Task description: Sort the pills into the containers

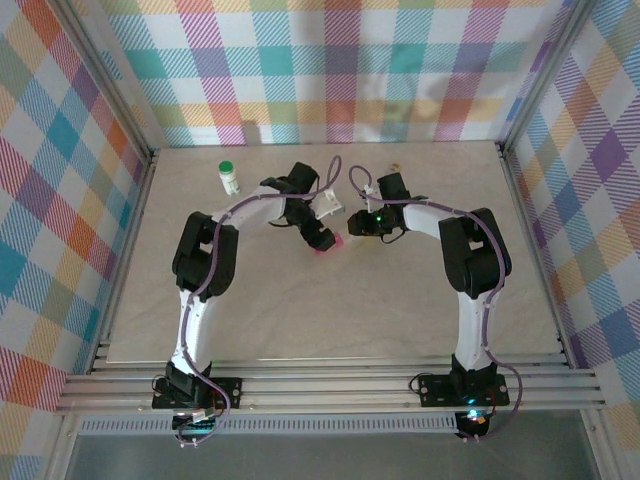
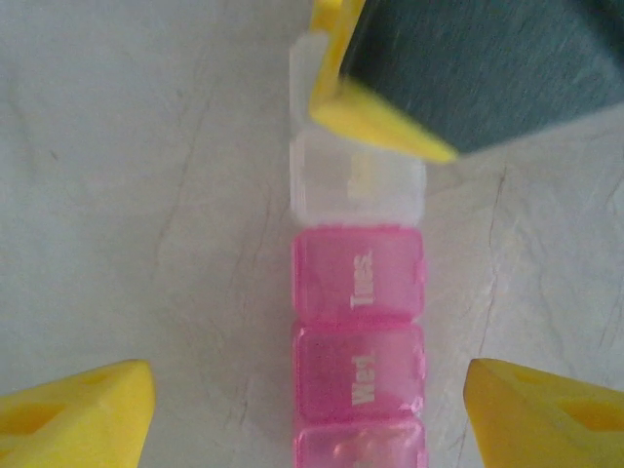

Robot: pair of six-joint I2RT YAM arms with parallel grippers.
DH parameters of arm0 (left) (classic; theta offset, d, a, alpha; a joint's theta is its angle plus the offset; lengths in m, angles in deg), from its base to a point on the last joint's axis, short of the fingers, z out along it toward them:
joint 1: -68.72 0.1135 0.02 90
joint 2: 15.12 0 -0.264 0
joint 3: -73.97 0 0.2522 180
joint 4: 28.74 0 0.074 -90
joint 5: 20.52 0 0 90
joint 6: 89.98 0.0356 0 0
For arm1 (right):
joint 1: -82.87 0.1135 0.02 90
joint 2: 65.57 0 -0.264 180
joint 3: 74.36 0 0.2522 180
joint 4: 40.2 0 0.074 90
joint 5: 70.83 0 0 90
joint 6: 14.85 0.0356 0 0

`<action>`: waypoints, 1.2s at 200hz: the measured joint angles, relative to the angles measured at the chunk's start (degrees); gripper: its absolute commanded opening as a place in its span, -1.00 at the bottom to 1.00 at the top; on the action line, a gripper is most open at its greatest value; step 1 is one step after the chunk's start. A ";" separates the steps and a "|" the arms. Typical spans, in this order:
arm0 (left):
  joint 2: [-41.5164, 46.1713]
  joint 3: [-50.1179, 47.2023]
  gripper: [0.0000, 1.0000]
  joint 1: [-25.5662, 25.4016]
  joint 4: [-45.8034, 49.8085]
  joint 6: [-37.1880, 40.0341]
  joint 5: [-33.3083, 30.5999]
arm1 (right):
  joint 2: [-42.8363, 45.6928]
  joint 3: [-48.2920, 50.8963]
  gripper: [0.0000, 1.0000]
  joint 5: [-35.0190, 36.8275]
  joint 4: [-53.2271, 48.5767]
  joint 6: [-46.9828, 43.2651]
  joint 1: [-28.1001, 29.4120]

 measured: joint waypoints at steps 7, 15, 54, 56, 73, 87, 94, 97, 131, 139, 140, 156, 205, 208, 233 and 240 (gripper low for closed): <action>0.04 0.17 0.63 -0.61 -0.37 0.07 -1.01 | 0.00 0.00 -0.25 0.00 0.00 0.00 0.00; 0.02 0.55 0.63 -1.25 -0.42 0.15 -2.23 | 0.00 0.00 -0.25 0.00 -0.02 0.00 0.00; -1.25 3.26 0.62 -3.45 0.74 0.74 -7.74 | 0.00 0.00 -0.25 0.00 0.00 0.00 0.00; -1.31 3.32 0.62 -3.52 0.76 0.74 -7.98 | 0.00 0.00 -0.25 0.00 0.00 0.00 0.00; -1.95 3.56 0.61 -4.02 0.76 0.90 -9.88 | 0.00 0.00 -0.25 -0.02 -0.02 0.00 0.00; -2.38 3.56 0.60 -4.31 0.74 0.90 -10.95 | 0.00 0.00 -0.25 -0.02 -0.02 0.00 0.00; -2.56 3.56 0.60 -4.28 0.76 0.90 -11.52 | 0.00 0.00 -0.25 -0.04 -0.02 0.00 0.00; -2.58 3.56 0.60 -4.31 0.76 0.90 -11.58 | 0.00 0.00 -0.25 -0.04 -0.02 0.00 0.00; -2.60 3.34 0.48 -4.46 0.66 0.96 -12.57 | 0.00 0.00 -0.25 -0.04 -0.02 0.00 0.00; -2.60 3.19 0.48 -4.48 0.61 1.11 -12.61 | 0.00 0.00 -0.25 -0.04 -0.02 0.00 0.00; -2.60 3.17 0.48 -4.48 0.61 1.14 -12.63 | 0.00 0.00 -0.25 -0.04 -0.02 0.00 0.00; -2.60 2.84 0.48 -4.50 0.42 1.11 -13.03 | 0.00 0.00 -0.25 -0.07 -0.02 0.00 0.00; -2.60 2.62 0.47 -4.57 0.04 1.11 -13.07 | 0.00 0.00 -0.25 -0.07 -0.02 0.00 0.00; -2.60 2.62 0.47 -4.57 0.04 1.11 -13.07 | 0.00 0.00 -0.25 -0.07 -0.02 0.00 0.00; -2.60 2.27 0.51 -4.59 -0.42 1.11 -12.96 | 0.00 0.00 -0.25 -0.07 -0.02 0.00 0.00; -2.60 2.19 0.53 -4.59 -0.59 1.11 -12.87 | 0.00 0.00 -0.25 -0.07 -0.02 0.00 0.00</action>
